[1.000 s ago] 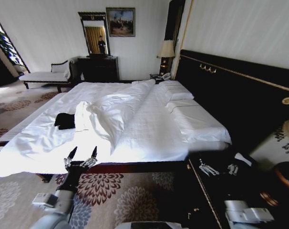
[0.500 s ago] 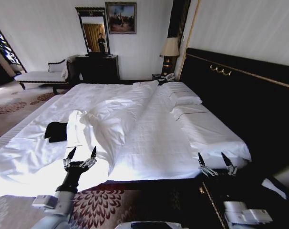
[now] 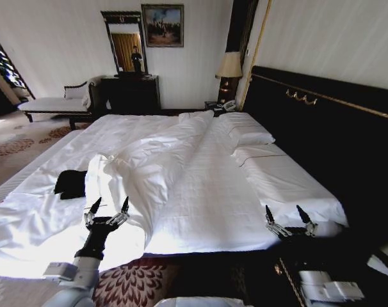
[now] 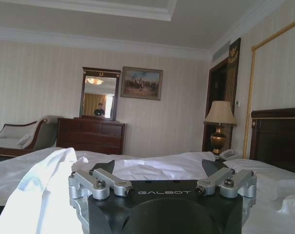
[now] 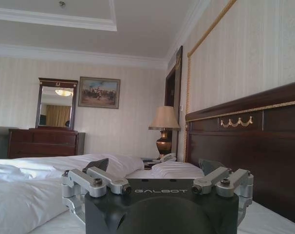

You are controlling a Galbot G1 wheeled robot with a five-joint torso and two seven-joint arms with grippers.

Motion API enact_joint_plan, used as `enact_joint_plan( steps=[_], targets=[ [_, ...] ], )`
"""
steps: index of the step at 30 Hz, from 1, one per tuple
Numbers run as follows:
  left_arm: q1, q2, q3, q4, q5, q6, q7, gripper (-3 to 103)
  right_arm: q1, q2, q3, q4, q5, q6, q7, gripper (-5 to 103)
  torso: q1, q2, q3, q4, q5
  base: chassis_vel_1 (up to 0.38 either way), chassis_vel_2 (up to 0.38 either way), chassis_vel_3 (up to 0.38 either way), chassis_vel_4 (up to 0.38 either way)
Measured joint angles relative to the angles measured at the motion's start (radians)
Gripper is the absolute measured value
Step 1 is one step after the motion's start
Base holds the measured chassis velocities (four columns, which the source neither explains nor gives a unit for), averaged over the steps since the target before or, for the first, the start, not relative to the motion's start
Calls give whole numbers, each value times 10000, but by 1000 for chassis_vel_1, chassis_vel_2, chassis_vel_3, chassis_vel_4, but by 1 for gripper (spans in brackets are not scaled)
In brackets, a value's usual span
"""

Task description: Fold the clothes on the bed.

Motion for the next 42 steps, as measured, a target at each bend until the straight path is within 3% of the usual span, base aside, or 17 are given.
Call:
enact_joint_plan(
  steps=[42],
  targets=[
    [157,-195,325,188,426,-259,-1,100,282,386,-117,-300,-400,92,-26,100,1,1,0,0,0,-3,25,4,-27]
  ],
)
